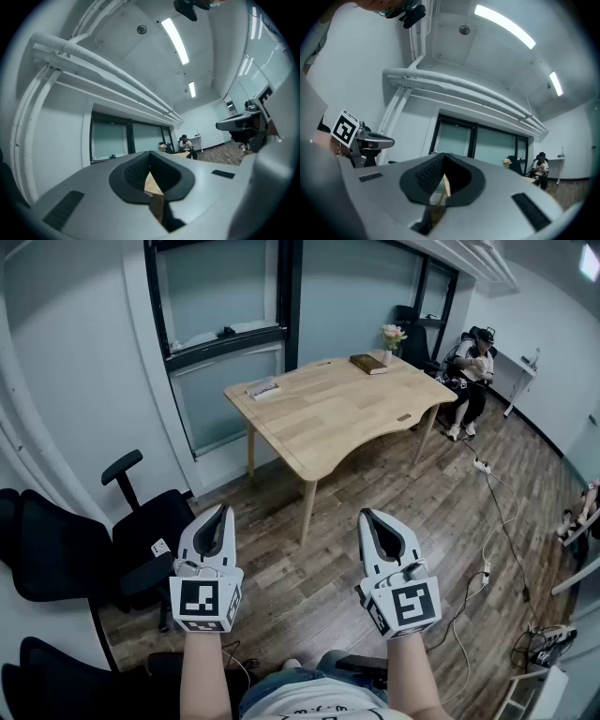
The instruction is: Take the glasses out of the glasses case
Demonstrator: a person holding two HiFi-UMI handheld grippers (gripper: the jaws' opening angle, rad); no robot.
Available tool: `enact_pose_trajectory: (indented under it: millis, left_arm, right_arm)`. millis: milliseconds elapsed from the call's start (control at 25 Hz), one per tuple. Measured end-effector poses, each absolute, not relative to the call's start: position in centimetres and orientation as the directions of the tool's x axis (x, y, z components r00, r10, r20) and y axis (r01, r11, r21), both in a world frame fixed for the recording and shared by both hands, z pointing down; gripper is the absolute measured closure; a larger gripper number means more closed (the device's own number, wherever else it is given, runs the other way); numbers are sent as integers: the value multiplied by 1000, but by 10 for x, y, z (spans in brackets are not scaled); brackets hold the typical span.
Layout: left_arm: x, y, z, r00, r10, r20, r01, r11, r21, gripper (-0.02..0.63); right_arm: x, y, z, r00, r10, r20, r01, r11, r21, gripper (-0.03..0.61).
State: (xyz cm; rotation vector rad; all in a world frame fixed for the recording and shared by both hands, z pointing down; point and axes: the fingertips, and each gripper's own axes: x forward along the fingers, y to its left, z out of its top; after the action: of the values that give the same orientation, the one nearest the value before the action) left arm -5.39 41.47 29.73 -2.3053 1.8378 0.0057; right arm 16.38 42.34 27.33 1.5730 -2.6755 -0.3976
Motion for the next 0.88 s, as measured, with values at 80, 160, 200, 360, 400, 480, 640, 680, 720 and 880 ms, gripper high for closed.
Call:
enact_pose_trajectory:
  millis: [80, 160, 200, 360, 400, 480, 640, 680, 720, 880]
  left_arm:
    - [-61, 409, 298, 225, -967, -122, -967, -207, -147, 597]
    - [-67, 401, 300, 225, -967, -121, -967, -207, -147, 597]
    - [-71, 397, 301, 223, -967, -120, -968, -206, -145, 597]
    - [-85, 374, 309, 202, -973, -110, -973, -187, -133, 597]
    - [-88, 367, 311, 198, -974, -107, -974, -184, -131, 597]
    - [-92, 352, 316, 192, -976, -102, -975, -178, -130, 597]
    - [-103, 309, 324, 171, -981, -92, -979, -159, -127, 597]
    - [-105, 295, 326, 166, -982, -89, -980, -154, -127, 597]
    - [-107, 279, 328, 163, -983, -84, -980, -152, -128, 597]
    - [-113, 205, 328, 166, -984, -73, -978, -154, -139, 597]
  right_arm:
    - [157, 415, 273, -498, -860, -114, -856, 465, 227, 569]
    - [150, 408, 274, -498, -860, -111, -855, 465, 229, 569]
    - [146, 403, 275, -499, -860, -109, -854, 466, 231, 569]
    - [130, 375, 283, -513, -853, -95, -845, 482, 230, 569]
    - [127, 366, 285, -515, -852, -92, -845, 486, 221, 569]
    - [123, 345, 291, -518, -850, -92, -847, 495, 193, 568]
    - [113, 297, 299, -532, -841, -99, -843, 515, 152, 568]
    - [111, 282, 301, -532, -841, -99, -844, 516, 150, 568]
    - [109, 266, 302, -531, -842, -98, -844, 515, 151, 568]
    - [96, 192, 304, -542, -837, -81, -832, 520, 191, 568]
